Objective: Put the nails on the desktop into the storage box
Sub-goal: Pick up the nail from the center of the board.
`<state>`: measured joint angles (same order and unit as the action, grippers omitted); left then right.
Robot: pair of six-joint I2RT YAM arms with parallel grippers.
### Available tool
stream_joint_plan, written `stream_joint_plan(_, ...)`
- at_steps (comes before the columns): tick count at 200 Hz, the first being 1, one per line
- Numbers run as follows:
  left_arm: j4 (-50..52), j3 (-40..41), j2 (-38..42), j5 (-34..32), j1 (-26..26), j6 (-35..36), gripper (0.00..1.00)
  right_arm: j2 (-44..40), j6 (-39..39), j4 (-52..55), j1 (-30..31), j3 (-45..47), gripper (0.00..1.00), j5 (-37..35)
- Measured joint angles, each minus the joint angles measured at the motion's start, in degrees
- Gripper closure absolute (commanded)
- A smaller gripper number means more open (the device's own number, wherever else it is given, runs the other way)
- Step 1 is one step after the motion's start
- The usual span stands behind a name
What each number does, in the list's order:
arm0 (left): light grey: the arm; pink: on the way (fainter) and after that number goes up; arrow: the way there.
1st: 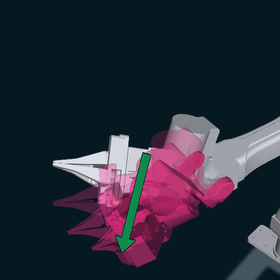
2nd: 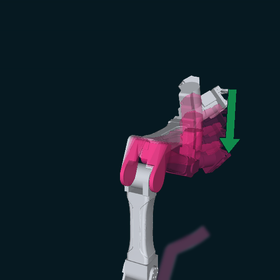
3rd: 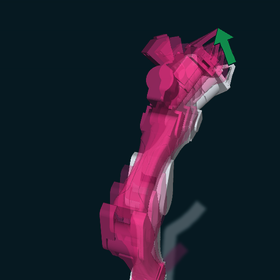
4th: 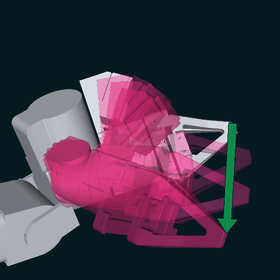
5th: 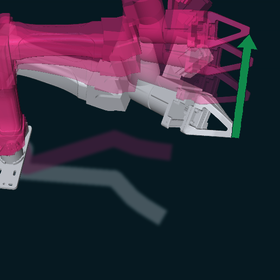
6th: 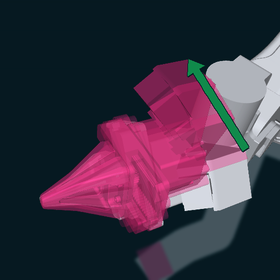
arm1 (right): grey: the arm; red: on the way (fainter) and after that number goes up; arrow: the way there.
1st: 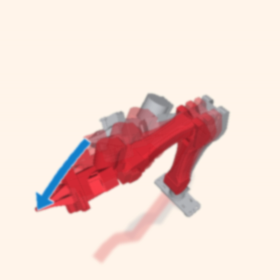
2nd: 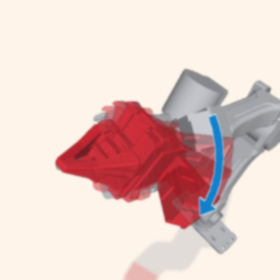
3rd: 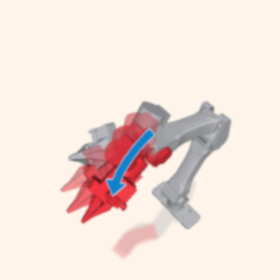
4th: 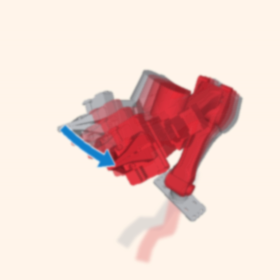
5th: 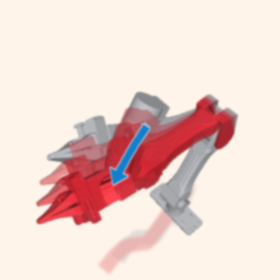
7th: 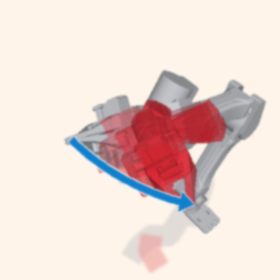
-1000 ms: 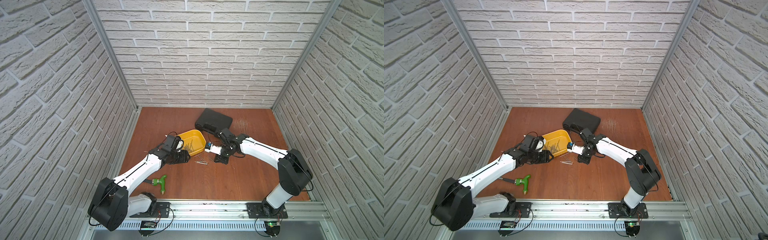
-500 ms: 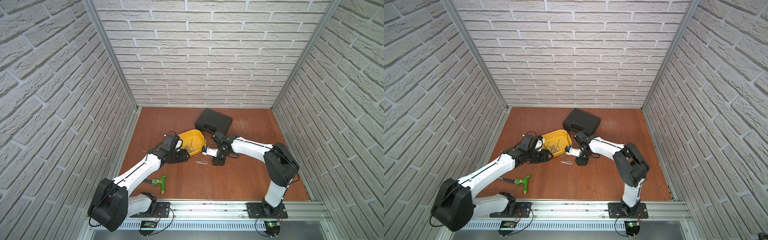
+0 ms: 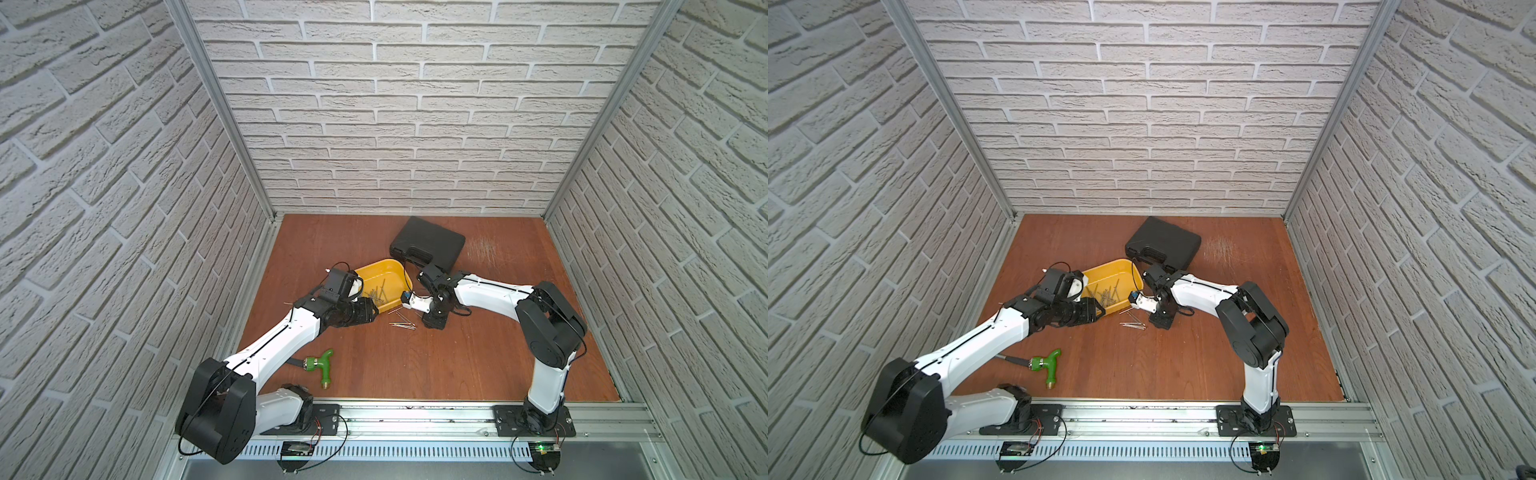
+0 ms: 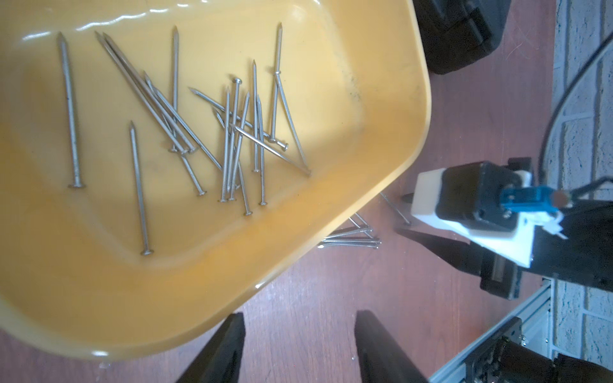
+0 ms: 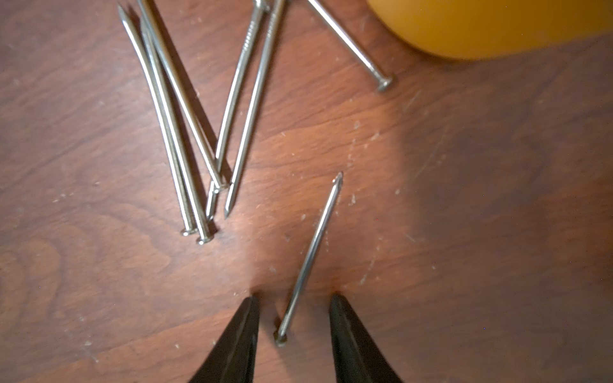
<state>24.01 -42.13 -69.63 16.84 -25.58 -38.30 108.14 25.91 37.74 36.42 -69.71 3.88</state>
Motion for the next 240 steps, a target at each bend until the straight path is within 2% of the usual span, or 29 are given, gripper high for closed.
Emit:
stream_joint_plan(35, 0.4, 0.2, 1.1, 0.0, 0.3, 0.2, 0.41, 0.2, -0.7, -0.2, 1.0, -0.2, 0.97, -0.7)
stream_joint_plan(86, 1.3, 0.2, 2.5, 0.3, 1.3, 0.2, 0.41, -0.9, -2.2, -0.8, 1.3, 0.8, 0.98, -1.0)
stream_joint_plan(113, 0.5, 0.3, 3.8, 2.2, 3.0, 0.1, 0.39, -4.9, -5.2, -0.2, 0.4, 3.7, 0.98, 2.1)
stream_joint_plan(148, -7.5, 2.3, 7.3, 7.7, 6.4, -2.1, 0.28, -13.8, -15.9, -3.5, -2.4, 6.3, 0.98, 12.9)
stream_joint_plan(178, -16.3, 3.1, 8.0, 12.6, 7.4, -4.7, 0.24, -17.7, -31.6, -14.3, -2.3, 8.9, 0.98, 23.3)
stream_joint_plan(209, -21.7, 3.1, 7.0, 16.7, 7.6, -5.6, 0.24, -17.6, -43.8, -22.4, -0.8, 8.7, 0.98, 29.0)
stream_joint_plan(240, -22.8, 3.1, 6.0, 18.2, 7.7, -6.3, 0.25, -17.3, -49.3, -25.9, 1.2, 5.6, 0.98, 31.7)
